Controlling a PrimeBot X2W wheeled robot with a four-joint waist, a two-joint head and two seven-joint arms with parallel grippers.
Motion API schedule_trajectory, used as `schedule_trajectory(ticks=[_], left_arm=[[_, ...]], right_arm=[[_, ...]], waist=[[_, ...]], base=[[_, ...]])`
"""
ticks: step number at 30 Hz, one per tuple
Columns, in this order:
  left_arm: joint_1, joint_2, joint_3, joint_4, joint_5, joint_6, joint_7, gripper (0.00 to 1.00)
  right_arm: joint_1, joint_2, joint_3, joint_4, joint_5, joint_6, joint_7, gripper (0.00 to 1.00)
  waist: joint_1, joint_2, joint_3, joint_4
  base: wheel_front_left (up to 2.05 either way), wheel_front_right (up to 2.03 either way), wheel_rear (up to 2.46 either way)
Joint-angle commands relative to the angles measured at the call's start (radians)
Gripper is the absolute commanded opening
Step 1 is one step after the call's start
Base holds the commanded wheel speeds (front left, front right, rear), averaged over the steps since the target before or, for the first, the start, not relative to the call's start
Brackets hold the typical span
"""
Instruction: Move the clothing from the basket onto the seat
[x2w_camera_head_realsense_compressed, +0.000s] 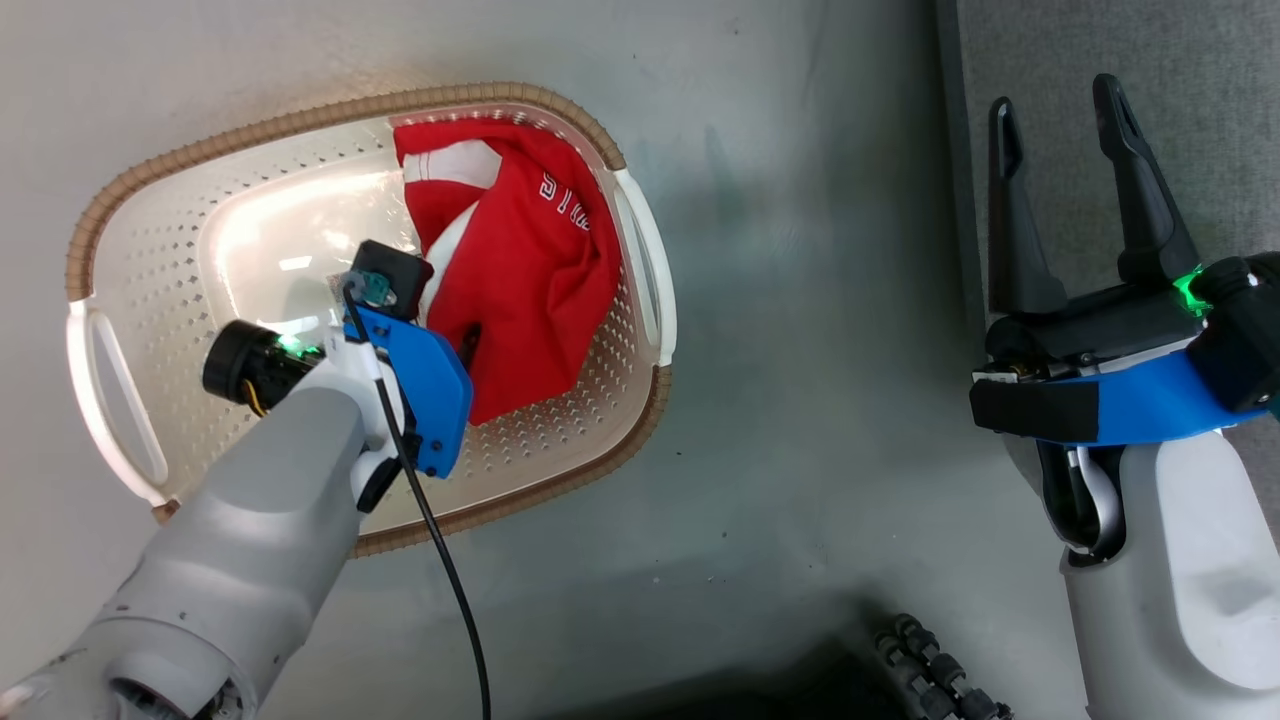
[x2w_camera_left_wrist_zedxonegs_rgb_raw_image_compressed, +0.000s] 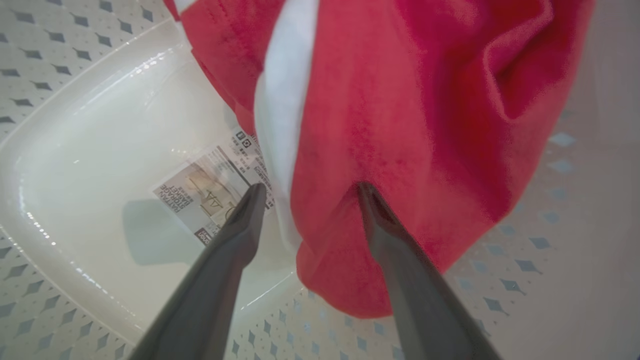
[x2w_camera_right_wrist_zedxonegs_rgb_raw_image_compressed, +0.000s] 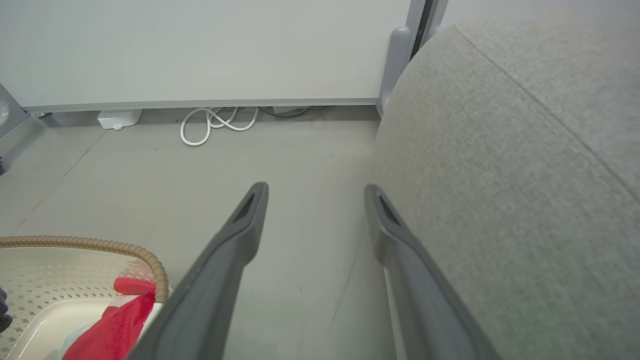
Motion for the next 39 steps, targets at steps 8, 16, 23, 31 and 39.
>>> schedule_trajectory(ticks=[8,16,23,31,39], left_arm=[[-0.058,0.017,-0.045,-0.026,-0.076,-0.001,-0.009,1.00],[-0.081,0.037,-0.139,-0.070,-0.123,-0.001,-0.029,0.71],[-0.089,0.048,-0.182,-0.089,-0.147,-0.001,-0.039,0.00],[-0.089,0.037,-0.196,-0.105,-0.172,-0.001,-0.098,0.00],[-0.077,0.020,-0.202,-0.118,-0.154,-0.001,-0.190,0.00]], right_arm=[[-0.022,0.001,-0.005,-0.021,0.002,0.000,0.000,1.00],[-0.022,0.000,-0.008,-0.020,0.007,0.000,0.000,1.00],[-0.031,0.000,-0.008,-0.014,0.015,0.000,0.000,1.00],[-0.033,0.000,-0.014,-0.001,0.013,0.000,0.000,1.00],[-0.033,0.000,-0.019,0.010,0.002,0.000,0.000,1.00]], waist=[[-0.0001,0.0000,0.060,-0.014],[-0.0001,0.0000,0.079,-0.015],[-0.0001,0.0000,0.076,-0.014],[-0.0001,0.0000,0.050,-0.002],[-0.0001,0.0000,-0.003,0.027]], base=[[0.00,0.00,0.00],[0.00,0.00,0.00],[0.00,0.00,0.00],[0.00,0.00,0.00],[0.00,0.00,0.00]])
